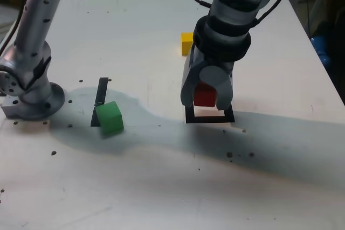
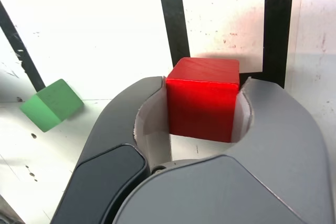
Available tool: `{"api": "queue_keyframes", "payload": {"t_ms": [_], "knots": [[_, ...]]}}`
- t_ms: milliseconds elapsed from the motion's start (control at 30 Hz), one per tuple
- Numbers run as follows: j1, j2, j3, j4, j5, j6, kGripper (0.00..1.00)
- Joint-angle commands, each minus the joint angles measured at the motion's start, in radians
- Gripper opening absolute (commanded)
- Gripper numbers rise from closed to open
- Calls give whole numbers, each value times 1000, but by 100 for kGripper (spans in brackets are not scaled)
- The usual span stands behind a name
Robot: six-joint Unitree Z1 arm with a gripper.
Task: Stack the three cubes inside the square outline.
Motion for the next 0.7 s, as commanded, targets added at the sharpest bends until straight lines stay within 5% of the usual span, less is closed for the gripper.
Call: {"api": "queue_keyframes", "payload": {"t_ms": [0,533,667], "knots": [[10,-6,12,-9,-5,3,42],[60,9,88,-101,-20,36,44],[66,11,101,-122,-24,48,69]]}}
